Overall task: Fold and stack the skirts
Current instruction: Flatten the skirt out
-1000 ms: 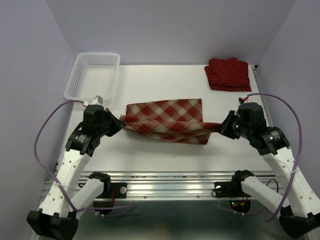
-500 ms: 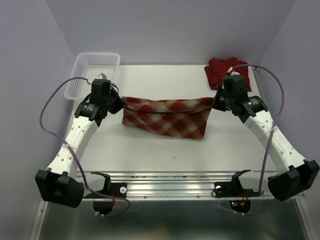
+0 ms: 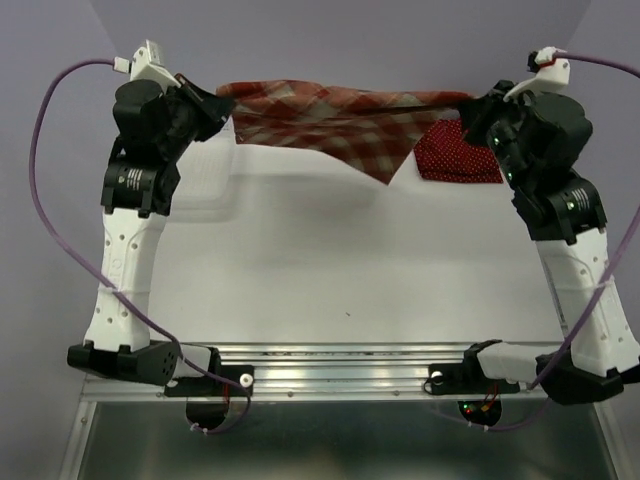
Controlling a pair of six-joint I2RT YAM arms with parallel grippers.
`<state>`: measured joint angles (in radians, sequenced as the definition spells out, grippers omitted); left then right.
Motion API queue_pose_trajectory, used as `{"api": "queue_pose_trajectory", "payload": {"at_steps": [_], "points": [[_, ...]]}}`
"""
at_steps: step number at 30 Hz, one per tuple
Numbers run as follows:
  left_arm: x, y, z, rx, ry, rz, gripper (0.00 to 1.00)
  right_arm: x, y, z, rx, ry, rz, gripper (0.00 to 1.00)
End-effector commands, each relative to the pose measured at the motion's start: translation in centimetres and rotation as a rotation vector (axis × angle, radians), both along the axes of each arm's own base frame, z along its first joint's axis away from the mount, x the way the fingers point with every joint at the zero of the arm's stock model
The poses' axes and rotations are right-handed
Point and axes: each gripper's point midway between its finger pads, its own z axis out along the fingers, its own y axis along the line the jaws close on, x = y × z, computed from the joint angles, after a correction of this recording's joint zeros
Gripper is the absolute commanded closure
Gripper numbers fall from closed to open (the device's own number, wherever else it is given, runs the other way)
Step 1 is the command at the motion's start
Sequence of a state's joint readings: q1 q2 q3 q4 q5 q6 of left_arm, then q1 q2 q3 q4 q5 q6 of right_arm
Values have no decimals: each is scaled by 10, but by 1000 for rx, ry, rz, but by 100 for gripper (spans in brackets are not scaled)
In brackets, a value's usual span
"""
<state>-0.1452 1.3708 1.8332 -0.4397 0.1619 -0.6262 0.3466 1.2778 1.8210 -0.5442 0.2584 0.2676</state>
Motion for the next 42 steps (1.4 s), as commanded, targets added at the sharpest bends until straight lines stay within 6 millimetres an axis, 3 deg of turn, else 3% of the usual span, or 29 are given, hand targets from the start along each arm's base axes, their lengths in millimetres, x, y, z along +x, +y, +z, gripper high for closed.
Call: {"api": "queue_pose_trajectory", "payload": {"at_steps": [1, 2, 6, 11, 15, 18, 19, 21, 22, 23, 25, 26, 27, 28, 29, 30, 31, 32, 33, 34, 37, 39, 42], "points": [[-39, 9, -3, 2, -31, 10, 100, -29, -29, 4, -1, -46, -87, 99], [-59, 12, 13, -9, -87, 11, 100, -43, -33, 6, 8, -61, -82, 99], [-104, 21, 42, -17, -178, 25, 100, -82, -36, 32, 40, -146, -28, 99], [-150, 25, 74, -58, -280, 17, 100, -120, -42, 63, 50, -235, 16, 99], [-149, 24, 73, -73, -279, 16, 100, -119, -51, 63, 49, -231, -34, 99], [-118, 21, 42, -69, -186, 27, 100, -88, -53, 34, 21, -140, -103, 99], [-102, 19, 18, -66, -124, 25, 100, -78, -52, 22, 8, -107, -120, 99], [-72, 12, -19, -76, -28, 22, 100, -40, -50, -21, -43, 11, -178, 99], [-56, 9, -56, -70, 60, 23, 100, -27, -51, -36, -60, 48, -211, 99], [-46, 9, -75, -70, 109, 30, 100, 1, -43, -74, -108, 142, -217, 99], [-12, 4, -132, -44, 245, 37, 100, 28, -41, -114, -149, 238, -235, 99], [-2, 3, -154, -26, 298, 33, 93, 43, -38, -134, -161, 279, -228, 99], [19, -1, -190, 1, 380, 32, 69, 70, -32, -179, -164, 380, -175, 99], [30, -3, -205, 11, 419, 34, 58, 83, -28, -201, -147, 423, -155, 99], [47, -8, -241, 35, 500, 24, 41, 98, -16, -220, -120, 449, -100, 99], [54, -10, -253, 41, 536, 21, 3, 110, -15, -242, -115, 494, -88, 93], [67, -15, -242, 67, 513, 3, 1, 127, -9, -282, -109, 607, -101, 54], [78, -19, -257, 88, 550, 10, 1, 134, -6, -295, -114, 655, -97, 28], [76, -21, -260, 130, 579, 30, 1, 139, -5, -301, -110, 692, -106, 1], [82, -26, -245, 145, 548, 24, 1, 147, -3, -299, -112, 712, -110, 0], [79, -38, -233, 177, 500, 10, 1, 147, 2, -282, -96, 665, -75, 0], [70, -44, -233, 170, 487, -13, 1, 131, 14, -268, -56, 613, 14, 0], [51, -46, -251, 181, 538, -49, 1, 95, 32, -270, 5, 617, 144, 0]]}}
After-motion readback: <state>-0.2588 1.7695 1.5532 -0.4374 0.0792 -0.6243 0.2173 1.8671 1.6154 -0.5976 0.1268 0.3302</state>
